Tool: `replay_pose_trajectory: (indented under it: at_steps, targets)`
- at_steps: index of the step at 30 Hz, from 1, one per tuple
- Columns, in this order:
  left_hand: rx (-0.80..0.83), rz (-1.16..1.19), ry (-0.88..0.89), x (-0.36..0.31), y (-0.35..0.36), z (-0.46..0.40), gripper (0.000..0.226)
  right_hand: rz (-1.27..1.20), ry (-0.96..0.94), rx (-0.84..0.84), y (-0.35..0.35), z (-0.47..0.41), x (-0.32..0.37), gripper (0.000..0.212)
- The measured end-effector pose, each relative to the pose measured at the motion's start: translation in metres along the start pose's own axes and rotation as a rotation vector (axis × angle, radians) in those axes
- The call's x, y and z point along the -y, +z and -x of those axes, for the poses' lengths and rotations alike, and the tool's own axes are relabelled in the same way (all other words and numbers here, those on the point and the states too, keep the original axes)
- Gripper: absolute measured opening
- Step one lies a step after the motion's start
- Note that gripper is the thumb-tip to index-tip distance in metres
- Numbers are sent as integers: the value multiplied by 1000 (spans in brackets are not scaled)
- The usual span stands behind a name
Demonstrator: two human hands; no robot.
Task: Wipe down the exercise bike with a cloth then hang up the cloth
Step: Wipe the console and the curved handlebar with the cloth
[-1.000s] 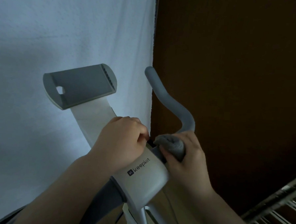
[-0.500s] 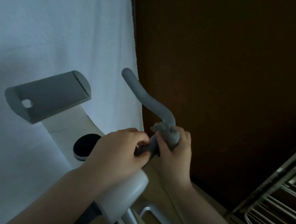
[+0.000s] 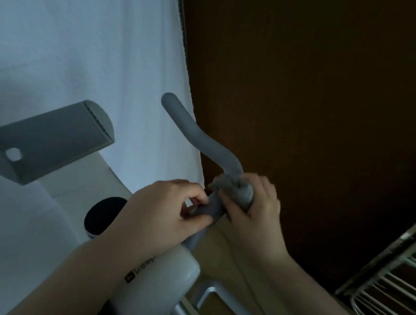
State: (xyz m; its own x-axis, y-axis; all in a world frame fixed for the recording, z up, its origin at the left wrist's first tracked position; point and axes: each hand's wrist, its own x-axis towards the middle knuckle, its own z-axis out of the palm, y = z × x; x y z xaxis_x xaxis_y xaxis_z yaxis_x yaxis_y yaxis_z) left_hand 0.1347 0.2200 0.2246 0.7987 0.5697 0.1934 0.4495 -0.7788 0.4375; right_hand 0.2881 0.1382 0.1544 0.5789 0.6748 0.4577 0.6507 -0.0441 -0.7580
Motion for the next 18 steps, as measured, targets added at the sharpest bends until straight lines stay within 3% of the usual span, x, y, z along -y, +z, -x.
replay_pose_trajectory:
  at_steps: [3, 8, 11, 13, 18]
  targets:
    - [-23, -20, 36, 1, 1, 3, 26, -119, 98, -106, 3, -7, -1, 25]
    - [-10, -51, 28, 2, 1, 5, 29, -166, -93, 46, 6, 17, 0, 24]
    - [2, -11, 39, 4, -2, 6, 36, -245, 60, -49, 2, -9, -10, 27]
    - [14, 14, 29, 5, -4, 7, 38, -274, 47, -75, 6, -2, -1, 23]
    - [36, 25, 3, 6, -5, 8, 37, -144, -137, 117, -2, 0, -6, 23]
